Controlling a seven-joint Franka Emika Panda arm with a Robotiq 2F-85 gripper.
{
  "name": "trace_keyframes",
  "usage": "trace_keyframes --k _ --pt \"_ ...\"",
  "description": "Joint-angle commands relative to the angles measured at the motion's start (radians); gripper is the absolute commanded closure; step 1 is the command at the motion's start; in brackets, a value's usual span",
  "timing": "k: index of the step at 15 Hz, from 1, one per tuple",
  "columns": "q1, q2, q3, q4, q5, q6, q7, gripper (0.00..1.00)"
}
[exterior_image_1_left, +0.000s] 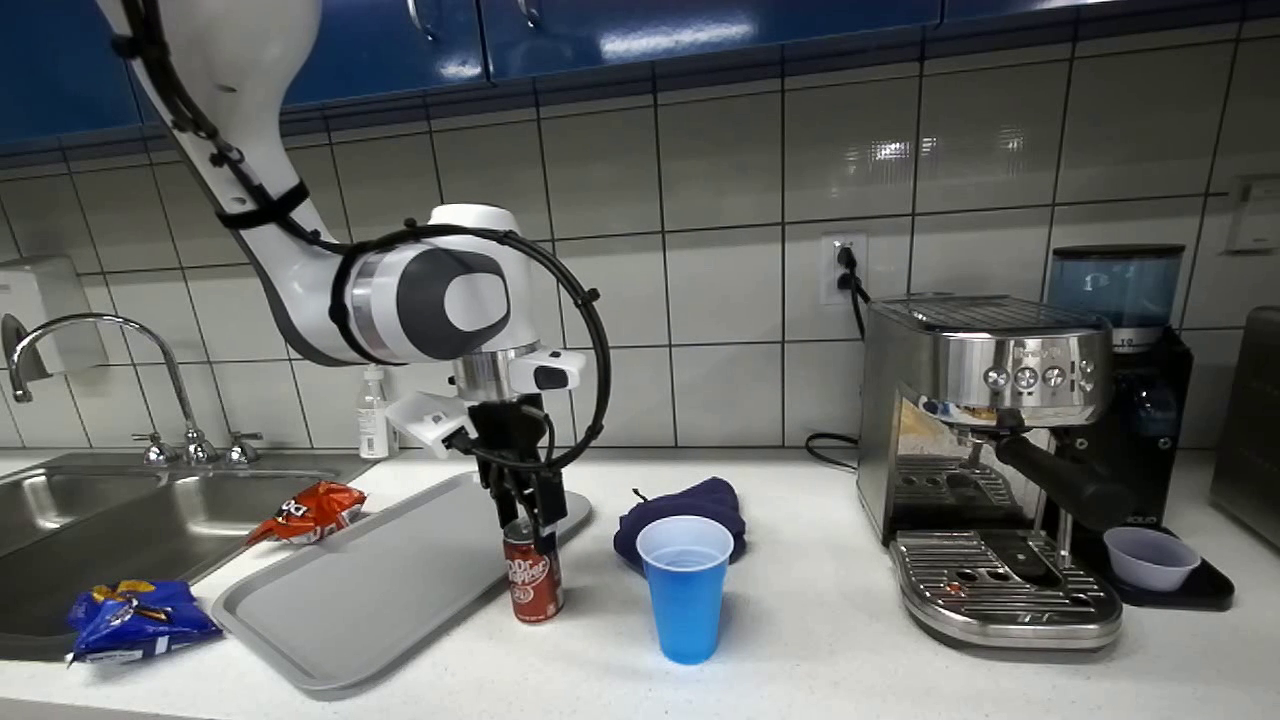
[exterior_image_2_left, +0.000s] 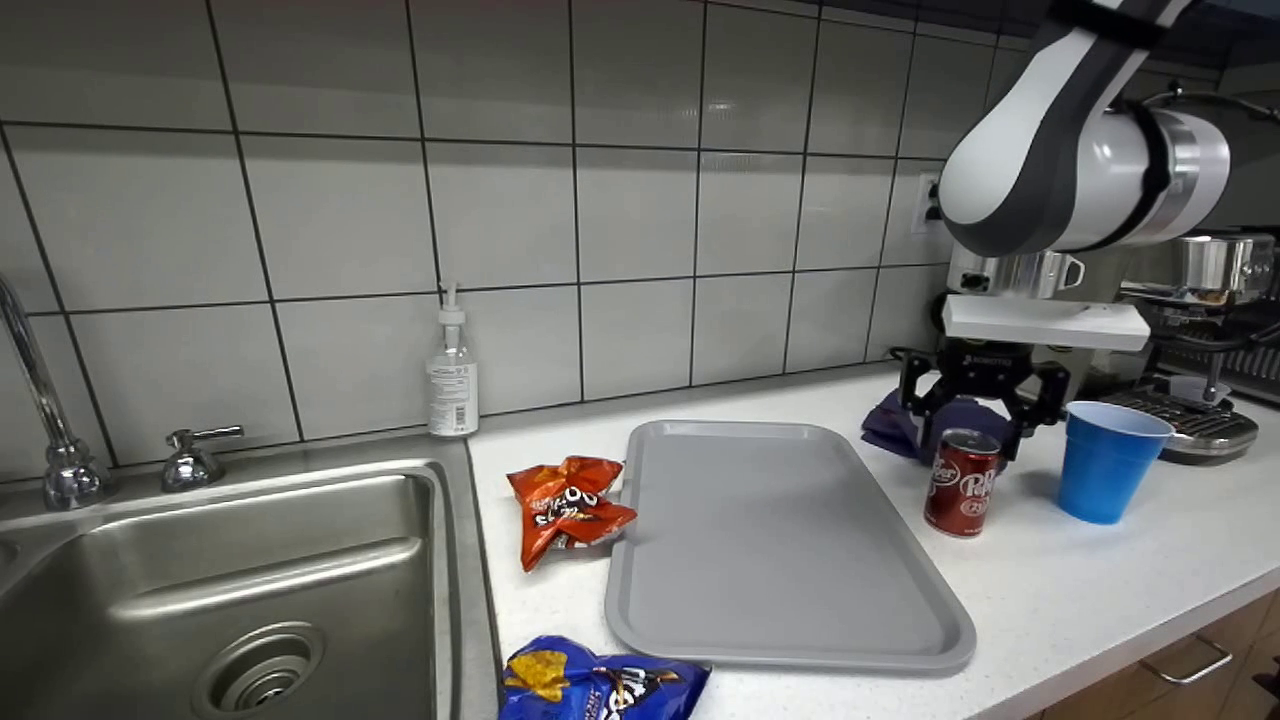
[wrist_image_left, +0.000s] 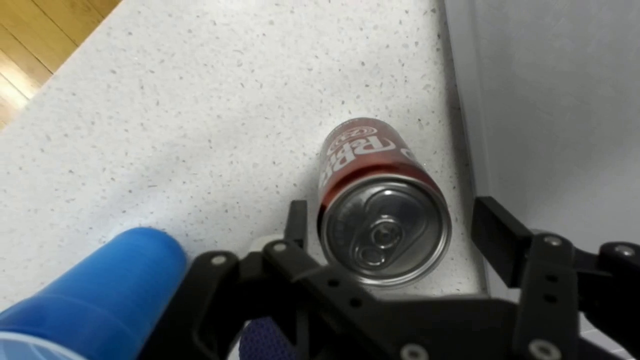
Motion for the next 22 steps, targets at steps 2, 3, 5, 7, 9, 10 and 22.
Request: trace_keyframes --k 2,3,5,7,9,10,22 --pt "0.002 -0.026 0.005 -0.011 -0.031 -0.006 0.045 0.00" --pt "0.001 -0.028 0.007 -0.010 -0.024 -0.008 0.041 0.00" --pt "-0.001 -0.030 0.010 -0.005 -0.014 -0.008 0.038 0.00" --pt "-0.005 -0.029 0.012 0.007 -0.002 -0.013 0.035 0.00" --pt "-0.009 -0.028 0.013 0.021 0.009 -0.015 0.035 0.00" --pt "-0.007 -0.028 0.010 0.028 0.004 -0.010 0.046 0.00" --pt "-0.012 0.014 0.015 0.101 0.032 -0.002 0.069 0.00"
